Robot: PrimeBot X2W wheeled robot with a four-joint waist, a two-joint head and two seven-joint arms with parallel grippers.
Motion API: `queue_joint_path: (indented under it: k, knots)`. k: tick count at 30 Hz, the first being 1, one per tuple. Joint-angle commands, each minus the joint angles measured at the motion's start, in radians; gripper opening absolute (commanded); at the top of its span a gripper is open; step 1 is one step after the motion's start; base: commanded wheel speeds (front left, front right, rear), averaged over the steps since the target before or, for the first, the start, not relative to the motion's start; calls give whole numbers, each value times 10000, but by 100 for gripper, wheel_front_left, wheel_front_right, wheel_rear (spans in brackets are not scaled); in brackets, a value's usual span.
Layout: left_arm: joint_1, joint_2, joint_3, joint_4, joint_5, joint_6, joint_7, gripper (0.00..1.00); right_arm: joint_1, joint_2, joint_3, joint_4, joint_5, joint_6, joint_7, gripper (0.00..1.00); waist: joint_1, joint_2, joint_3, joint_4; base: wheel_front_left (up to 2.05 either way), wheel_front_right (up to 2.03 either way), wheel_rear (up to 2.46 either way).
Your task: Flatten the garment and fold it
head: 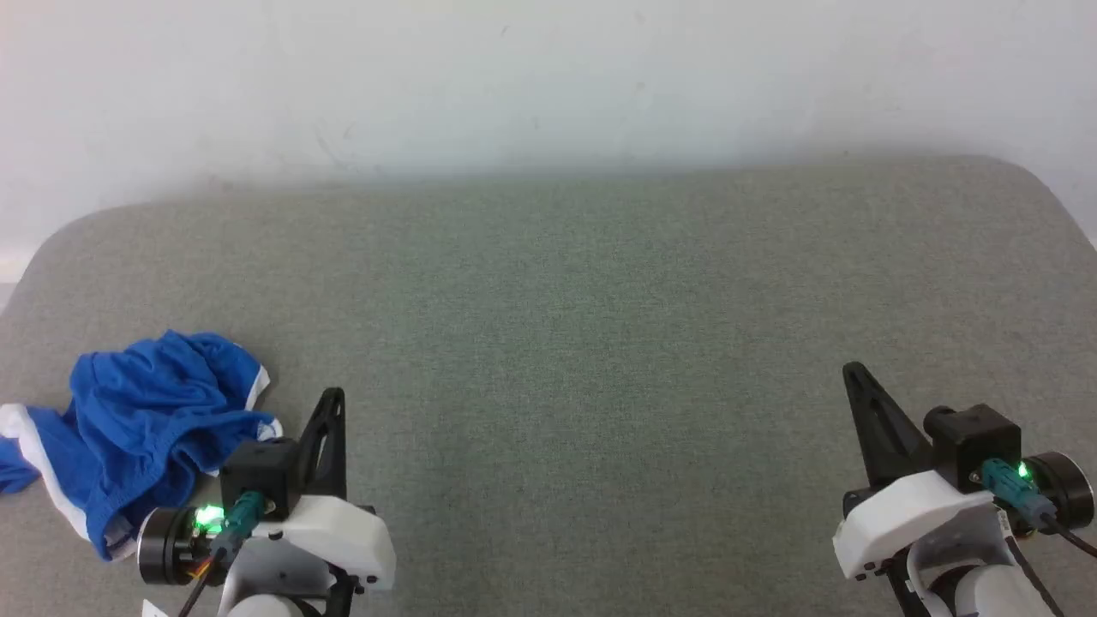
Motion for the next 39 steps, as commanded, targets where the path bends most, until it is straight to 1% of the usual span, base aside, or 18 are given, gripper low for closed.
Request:
queue_joint_path:
  k: [1, 27, 28, 39]
  knots:
    - [47, -19, -5, -53, 62, 64, 3, 0, 138, 32, -5, -62, -62, -9, 5, 0, 0, 0, 0, 0, 0, 0, 0]
    - [47, -19, -5, -53, 62, 64, 3, 0, 138, 32, -5, -62, -62, -9, 5, 0, 0, 0, 0, 0, 0, 0, 0]
    - [0, 0, 0, 0, 0, 0, 0, 100, 1, 0, 0, 0, 1, 0, 0, 100, 0, 0, 0, 0, 0, 0, 0]
    - [-16, 1, -60, 112, -106, -15, -141, 100, 32, -2, -16, 102, 195, -1, -143, 100, 0, 0, 7, 0, 0, 0, 0]
